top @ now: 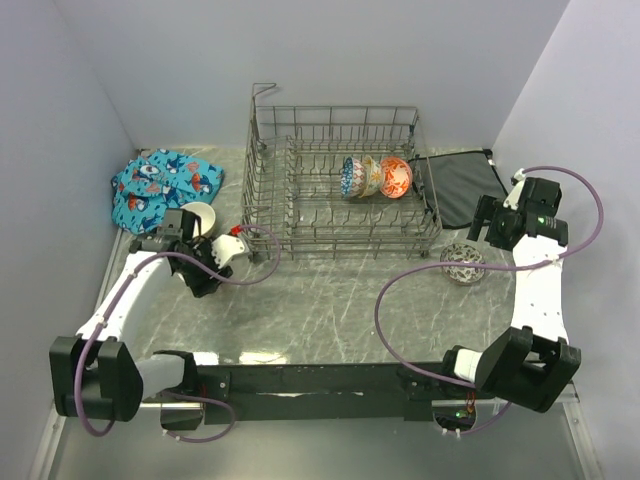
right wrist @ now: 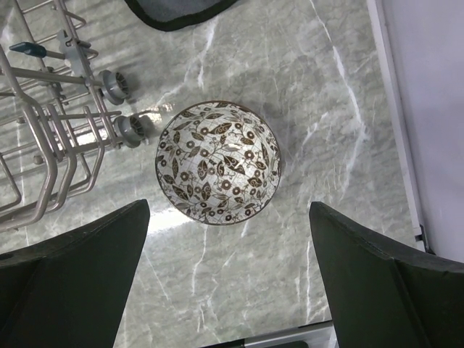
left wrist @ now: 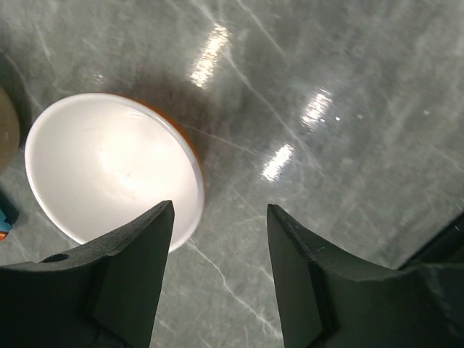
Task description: Load the bowls into the dish rack
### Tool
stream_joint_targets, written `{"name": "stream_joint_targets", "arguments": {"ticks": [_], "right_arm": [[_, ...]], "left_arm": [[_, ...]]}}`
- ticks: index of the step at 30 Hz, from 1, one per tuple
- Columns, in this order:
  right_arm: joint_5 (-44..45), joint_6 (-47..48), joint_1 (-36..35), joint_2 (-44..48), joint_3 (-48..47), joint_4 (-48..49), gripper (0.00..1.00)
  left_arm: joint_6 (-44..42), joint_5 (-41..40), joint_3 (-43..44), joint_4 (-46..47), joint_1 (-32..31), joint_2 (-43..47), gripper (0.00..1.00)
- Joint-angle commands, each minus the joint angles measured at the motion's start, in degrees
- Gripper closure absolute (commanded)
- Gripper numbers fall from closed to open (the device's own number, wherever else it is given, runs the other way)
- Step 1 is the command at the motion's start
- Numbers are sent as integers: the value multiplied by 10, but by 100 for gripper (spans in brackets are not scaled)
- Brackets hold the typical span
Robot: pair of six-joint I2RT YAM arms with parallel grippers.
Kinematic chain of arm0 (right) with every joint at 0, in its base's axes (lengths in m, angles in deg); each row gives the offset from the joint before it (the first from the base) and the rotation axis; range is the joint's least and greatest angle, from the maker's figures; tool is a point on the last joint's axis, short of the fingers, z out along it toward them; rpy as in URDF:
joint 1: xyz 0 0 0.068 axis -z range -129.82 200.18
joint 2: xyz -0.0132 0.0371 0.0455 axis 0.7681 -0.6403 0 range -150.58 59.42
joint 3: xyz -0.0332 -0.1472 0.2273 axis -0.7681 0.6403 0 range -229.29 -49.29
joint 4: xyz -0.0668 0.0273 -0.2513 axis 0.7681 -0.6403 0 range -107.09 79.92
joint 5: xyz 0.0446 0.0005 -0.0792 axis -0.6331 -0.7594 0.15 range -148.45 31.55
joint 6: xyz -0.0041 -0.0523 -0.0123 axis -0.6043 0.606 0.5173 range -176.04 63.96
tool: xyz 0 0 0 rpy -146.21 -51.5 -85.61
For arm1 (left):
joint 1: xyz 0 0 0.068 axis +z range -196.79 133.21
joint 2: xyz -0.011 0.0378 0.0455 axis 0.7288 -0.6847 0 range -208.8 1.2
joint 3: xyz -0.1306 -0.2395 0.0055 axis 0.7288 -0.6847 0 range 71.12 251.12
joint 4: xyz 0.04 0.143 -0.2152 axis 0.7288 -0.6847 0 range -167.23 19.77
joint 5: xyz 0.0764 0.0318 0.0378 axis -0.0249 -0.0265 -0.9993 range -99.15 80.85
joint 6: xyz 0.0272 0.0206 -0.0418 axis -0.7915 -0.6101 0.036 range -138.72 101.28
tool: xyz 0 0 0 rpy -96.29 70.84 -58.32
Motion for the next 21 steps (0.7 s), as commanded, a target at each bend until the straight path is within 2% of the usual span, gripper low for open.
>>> {"name": "stream_joint_targets", "arguments": {"ticks": [1,11,17,21], "right_arm": [[6,2,-2,26,-7,-3,1],[6,-1,-2,17,-12,-4,2],[10,1,-2,7,-21,-5,2],[8,-2,-2,5,-21,-3,3]], "left_arm": [[42,-27,-23,95,3,-1,40],[41,-65,-64,175,3,-30,42],[44,-74,-71,192,3,-44,48],[36,-68,-79,183,3,-39,57]]}}
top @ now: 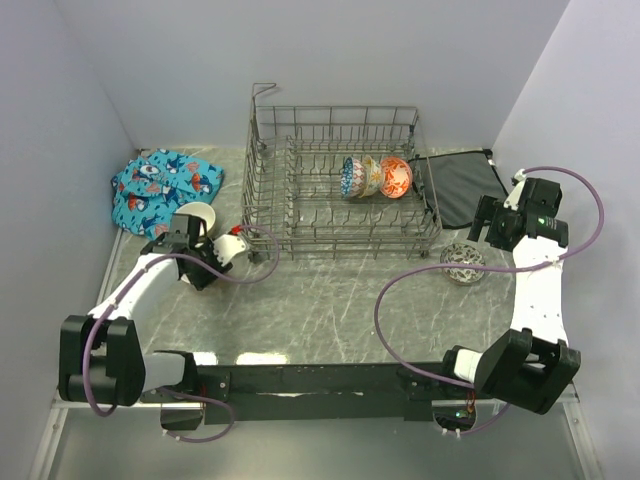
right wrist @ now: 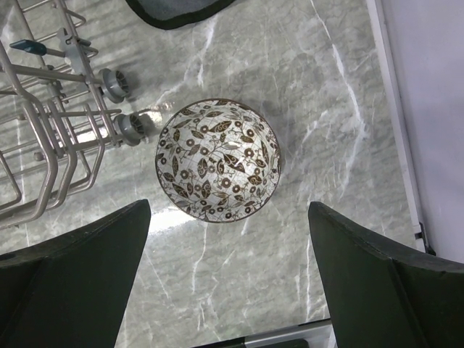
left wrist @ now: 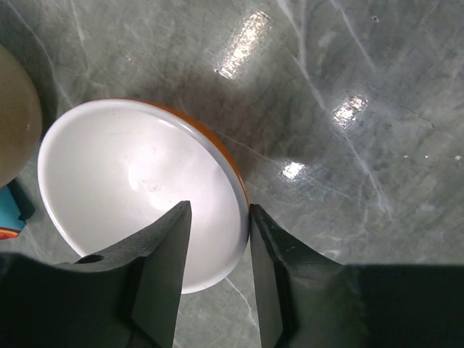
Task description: Load the bowls into the dish rack
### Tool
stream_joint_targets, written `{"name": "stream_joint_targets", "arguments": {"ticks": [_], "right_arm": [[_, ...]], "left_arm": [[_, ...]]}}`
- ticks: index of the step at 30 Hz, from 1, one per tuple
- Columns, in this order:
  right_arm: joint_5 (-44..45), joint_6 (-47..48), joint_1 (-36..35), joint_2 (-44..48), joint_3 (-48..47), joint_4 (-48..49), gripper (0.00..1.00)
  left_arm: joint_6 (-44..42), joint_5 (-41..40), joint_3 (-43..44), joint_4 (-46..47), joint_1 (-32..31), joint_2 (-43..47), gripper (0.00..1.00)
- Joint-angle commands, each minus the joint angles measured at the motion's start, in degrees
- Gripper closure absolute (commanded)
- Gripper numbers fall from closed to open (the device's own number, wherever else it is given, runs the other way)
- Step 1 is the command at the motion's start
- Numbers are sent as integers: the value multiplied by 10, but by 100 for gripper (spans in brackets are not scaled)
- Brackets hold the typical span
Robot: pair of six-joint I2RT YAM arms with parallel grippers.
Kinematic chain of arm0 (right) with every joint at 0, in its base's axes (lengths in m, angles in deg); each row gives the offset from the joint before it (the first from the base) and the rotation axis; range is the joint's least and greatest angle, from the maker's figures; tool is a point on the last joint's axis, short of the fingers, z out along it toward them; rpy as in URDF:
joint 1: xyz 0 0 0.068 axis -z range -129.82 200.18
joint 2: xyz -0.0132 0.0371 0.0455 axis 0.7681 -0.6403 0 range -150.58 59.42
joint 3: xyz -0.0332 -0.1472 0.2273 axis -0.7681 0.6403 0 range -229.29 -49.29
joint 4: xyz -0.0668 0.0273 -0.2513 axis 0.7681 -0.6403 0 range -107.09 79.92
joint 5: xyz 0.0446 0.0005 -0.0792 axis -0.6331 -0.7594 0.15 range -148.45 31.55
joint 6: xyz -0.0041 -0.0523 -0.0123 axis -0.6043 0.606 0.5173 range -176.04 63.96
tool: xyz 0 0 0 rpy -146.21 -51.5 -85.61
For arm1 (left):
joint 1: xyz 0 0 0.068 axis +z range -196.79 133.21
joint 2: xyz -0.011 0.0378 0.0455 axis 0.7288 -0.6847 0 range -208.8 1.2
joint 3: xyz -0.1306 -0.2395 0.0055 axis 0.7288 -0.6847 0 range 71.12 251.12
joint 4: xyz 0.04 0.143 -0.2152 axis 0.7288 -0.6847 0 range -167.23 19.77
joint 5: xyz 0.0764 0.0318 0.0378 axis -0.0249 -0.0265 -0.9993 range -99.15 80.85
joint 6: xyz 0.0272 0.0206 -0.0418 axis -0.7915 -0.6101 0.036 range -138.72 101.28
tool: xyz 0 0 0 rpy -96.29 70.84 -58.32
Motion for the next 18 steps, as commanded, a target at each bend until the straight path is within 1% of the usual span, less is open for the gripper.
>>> {"name": "stream_joint_targets", "arguments": {"ticks": [1,8,11,12,14,15,17,18], "right_arm": [[4,-3,-2,-2,-19,2,3],[6,-3,-2,-7,-26,2,3],[5,-3,-3,-11,-31,0,3],[4,-3,-3,-10,-32,-1,4],[5,-4,-3,-9,-32,0,4],[5,-5,-3,-8,-28,0,4],[1,-7,-3,-6,-23,2,4],[0,-8,-3,-5,-18,2,4]], "left_arm": [[-4,-1,-12,7,2,6,57],[1,-8,-36,34,2,-2,57],[7,-11,-38,44,2,-12,60],[11,-11,-39,46,2,-12,63],[19,-10,-36,46,1,-7,72],[23,-10,-34,43,2,-2,82],[34,-11,-24,38,2,19,91],[35,-8,-17,16,2,27,97]]}}
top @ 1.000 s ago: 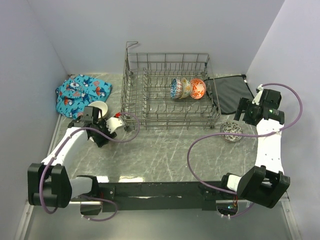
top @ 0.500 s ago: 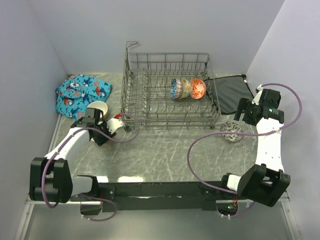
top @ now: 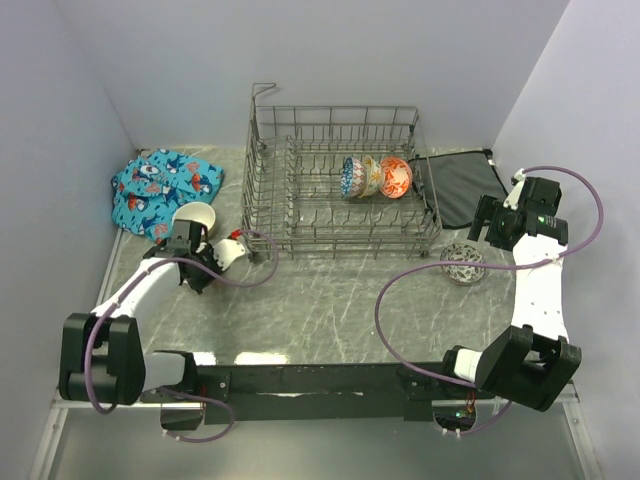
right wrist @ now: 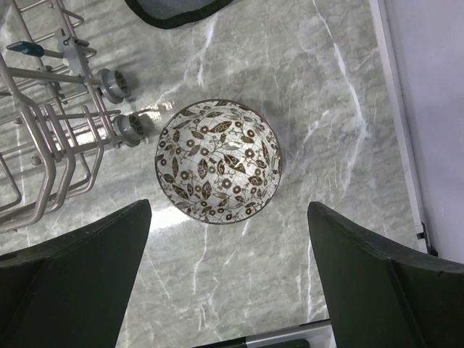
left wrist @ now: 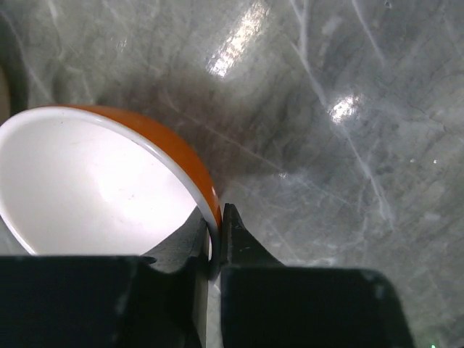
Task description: Load the bowls into the dish rack
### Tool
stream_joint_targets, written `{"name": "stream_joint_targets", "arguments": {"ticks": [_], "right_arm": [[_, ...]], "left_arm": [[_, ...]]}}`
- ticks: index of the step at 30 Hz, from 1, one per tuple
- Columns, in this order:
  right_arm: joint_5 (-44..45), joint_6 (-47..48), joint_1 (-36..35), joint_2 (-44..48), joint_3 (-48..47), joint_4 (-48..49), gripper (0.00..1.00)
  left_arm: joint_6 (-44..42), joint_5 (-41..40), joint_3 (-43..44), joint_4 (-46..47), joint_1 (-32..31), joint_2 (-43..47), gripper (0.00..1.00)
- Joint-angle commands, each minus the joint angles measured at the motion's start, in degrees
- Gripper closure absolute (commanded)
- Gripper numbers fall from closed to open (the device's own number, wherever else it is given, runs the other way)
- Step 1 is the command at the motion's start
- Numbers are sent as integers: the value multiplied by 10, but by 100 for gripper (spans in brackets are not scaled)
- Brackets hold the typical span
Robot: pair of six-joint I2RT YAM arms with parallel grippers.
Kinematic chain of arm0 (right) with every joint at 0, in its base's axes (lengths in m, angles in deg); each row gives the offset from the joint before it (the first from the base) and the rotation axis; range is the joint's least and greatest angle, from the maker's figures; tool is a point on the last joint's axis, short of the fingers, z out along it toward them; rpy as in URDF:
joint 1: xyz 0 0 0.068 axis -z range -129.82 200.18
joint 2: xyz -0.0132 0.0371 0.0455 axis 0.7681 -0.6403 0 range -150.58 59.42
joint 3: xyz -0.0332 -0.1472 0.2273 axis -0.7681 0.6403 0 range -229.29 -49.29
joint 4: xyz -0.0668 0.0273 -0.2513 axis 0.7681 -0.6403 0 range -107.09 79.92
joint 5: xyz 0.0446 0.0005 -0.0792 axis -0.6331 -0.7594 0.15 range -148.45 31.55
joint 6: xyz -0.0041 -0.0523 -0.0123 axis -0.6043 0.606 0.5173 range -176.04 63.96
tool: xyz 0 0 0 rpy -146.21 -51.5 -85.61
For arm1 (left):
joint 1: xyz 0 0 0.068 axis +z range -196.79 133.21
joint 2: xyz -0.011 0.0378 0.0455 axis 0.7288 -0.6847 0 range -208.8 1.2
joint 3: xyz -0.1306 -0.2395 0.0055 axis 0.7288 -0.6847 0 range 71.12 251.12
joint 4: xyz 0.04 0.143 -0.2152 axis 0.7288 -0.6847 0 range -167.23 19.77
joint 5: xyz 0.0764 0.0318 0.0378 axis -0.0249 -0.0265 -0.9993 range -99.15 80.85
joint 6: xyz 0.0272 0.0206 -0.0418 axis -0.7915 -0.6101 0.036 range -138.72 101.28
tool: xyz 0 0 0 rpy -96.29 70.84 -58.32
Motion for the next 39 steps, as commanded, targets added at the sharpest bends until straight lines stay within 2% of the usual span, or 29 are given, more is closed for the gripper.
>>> {"name": "stream_joint_targets", "arguments": {"ticks": [1,4,6,7,8,10,13,15,16,17,19,20,23,24,27,28,34,39], "right_arm": [[-2,-7,-3,6,-13,3,4],[-2,-6,-5,7,-8,5,4],[-2,-3,-8,5,-9,4,4],[-1,-2,-9,4,-8,4,4],[0,-1,-10,3,-9,3,4],[1,0,-11,0,-10,4,4],[10,-9,-11,-10,-8,11,2],[14,-16,-11,-14,-3,15,1],[16,-19,-11,-14,-1,16,0],[19,-21,-11,-13,1,17,0],[24,-22,-11,-10,1,18,0],[25,-22,-12,-10,-1,17,0],[28,-22,-12,-12,-4,16,0],[25,-21,-12,-11,-5,16,0],[20,-19,-13,-8,-4,11,0],[20,-20,-13,-8,-4,11,0],[23,-17,-13,-1,4,14,1],[26,-15,-12,8,20,21,1]], "left_arm": [[21,10,29,-33,2,53,99],[15,33,94,-142,2,93,99],[-13,59,173,-230,2,105,99],[-24,63,200,-307,2,113,99],[-32,60,260,-343,2,114,99],[-77,50,322,-454,2,108,99],[-72,32,471,-465,2,103,99],[-69,49,534,-462,2,85,99],[-51,64,576,-461,2,49,99],[-29,76,666,-462,2,26,99],[35,132,753,-453,2,-35,99],[59,156,819,-439,2,-51,99],[182,236,870,-323,0,-92,99],[265,287,864,-237,0,-98,99],[427,367,795,-65,-5,-113,99],[541,396,762,46,-13,-128,99],[734,435,790,220,-87,-255,99],[831,415,842,278,-115,-349,99]]}}
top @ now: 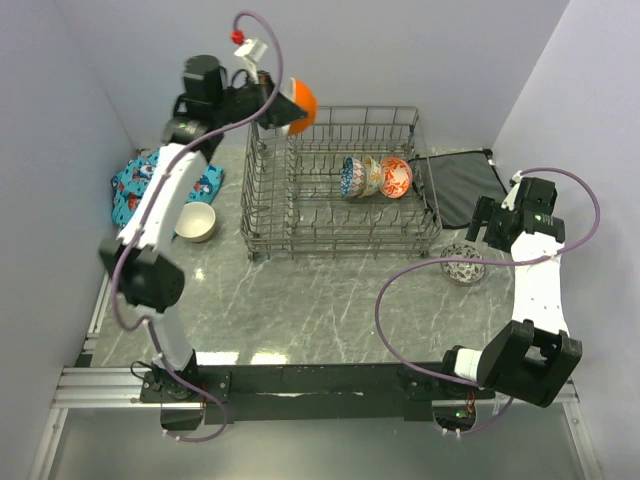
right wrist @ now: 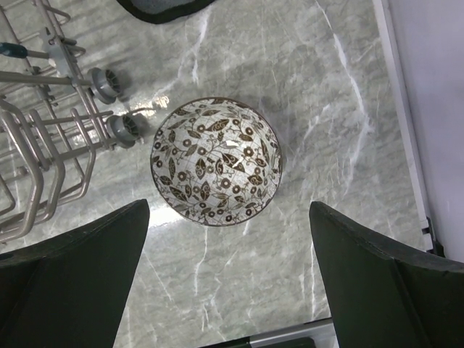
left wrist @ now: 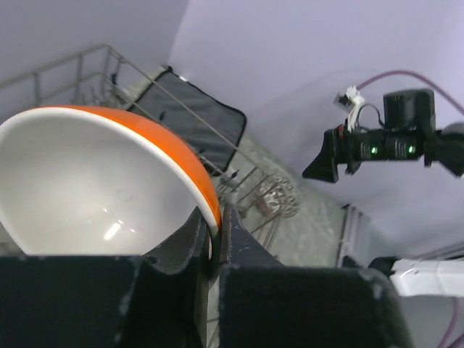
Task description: Load the bowls into the dish rack
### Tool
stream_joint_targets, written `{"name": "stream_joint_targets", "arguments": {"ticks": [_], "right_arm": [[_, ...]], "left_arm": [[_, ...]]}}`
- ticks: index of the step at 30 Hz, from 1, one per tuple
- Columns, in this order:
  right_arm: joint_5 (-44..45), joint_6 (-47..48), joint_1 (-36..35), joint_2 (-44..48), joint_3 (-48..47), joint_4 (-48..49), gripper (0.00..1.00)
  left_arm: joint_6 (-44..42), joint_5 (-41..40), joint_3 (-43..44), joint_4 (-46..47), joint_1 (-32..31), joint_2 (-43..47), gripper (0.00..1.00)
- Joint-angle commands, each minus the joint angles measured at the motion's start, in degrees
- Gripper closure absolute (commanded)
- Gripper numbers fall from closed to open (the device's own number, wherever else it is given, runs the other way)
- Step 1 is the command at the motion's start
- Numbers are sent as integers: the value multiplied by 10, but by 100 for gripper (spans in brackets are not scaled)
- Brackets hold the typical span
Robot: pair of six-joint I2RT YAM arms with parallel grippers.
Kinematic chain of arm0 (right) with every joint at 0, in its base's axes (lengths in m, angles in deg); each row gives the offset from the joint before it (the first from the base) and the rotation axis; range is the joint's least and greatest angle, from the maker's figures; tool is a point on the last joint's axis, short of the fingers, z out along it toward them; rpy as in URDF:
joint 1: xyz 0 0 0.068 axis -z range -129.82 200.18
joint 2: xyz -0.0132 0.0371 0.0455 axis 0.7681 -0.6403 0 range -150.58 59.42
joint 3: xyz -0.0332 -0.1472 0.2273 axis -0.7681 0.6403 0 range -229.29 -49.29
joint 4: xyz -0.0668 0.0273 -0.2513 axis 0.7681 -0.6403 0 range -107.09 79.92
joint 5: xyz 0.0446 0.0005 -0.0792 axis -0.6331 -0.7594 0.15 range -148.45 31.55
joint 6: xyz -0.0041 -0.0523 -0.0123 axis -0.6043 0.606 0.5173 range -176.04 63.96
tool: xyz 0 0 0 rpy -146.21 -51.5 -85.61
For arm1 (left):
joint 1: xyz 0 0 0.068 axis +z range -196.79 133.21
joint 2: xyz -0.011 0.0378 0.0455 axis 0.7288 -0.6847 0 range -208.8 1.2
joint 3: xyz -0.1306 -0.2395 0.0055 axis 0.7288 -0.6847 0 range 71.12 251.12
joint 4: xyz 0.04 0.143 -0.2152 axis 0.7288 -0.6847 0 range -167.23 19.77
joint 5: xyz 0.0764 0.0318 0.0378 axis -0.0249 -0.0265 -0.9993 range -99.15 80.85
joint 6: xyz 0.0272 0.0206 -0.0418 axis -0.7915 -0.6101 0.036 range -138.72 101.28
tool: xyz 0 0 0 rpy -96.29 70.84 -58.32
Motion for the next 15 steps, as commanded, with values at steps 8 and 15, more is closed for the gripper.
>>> {"name": "stream_joint_targets", "arguments": {"ticks": [8,15], "right_arm": [[20,6,11,29,43,19,1],[32,14,21,18,41,16,1]], "left_arm": [[191,3,67,180,-43,-156,99],[248,20,61,285,-46,-244,99]]}}
